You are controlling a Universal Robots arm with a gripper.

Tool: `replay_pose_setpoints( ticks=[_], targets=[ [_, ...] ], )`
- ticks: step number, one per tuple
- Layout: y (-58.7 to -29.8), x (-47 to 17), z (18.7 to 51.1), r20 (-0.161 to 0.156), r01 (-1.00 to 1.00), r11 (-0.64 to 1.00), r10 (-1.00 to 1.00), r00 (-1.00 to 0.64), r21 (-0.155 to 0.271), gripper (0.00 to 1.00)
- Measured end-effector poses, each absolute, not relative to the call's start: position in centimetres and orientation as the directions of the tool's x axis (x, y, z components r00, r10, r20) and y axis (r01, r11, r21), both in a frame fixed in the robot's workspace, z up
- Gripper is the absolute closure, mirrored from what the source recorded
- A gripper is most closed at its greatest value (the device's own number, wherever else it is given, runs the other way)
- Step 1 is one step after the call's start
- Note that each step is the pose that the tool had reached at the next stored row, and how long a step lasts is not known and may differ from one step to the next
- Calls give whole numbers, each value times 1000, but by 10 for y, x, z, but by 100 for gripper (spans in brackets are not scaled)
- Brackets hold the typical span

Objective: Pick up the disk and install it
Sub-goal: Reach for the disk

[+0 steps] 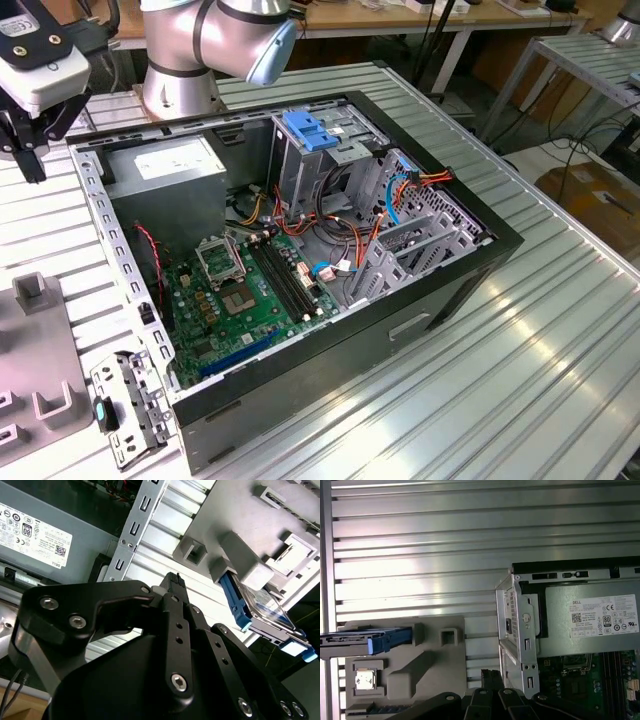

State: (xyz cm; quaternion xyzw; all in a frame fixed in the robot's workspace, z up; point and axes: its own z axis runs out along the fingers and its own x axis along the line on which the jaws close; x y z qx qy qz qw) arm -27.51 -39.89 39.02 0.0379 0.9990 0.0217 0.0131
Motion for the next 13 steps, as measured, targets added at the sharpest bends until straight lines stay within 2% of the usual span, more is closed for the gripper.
replay_pose_setpoints(
  ticks=[13],
  targets=[
    [-399,-293,389,-24,75,996,76,-997,44,89]
  ],
)
